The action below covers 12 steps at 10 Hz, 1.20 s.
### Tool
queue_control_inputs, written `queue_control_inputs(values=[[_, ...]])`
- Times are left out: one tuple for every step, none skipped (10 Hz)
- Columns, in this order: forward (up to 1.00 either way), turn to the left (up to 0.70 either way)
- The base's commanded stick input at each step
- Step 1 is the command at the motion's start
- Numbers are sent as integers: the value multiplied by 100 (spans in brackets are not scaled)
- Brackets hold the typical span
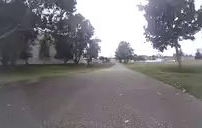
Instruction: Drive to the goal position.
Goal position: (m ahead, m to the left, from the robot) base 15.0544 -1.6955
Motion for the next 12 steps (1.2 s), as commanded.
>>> queue_control_inputs(values=[[100, -27], [100, -27], [100, -27], [100, -27], [100, -27], [100, 0], [100, 0], [100, 0], [100, 0], [100, 0], [100, 0], [100, 0]])
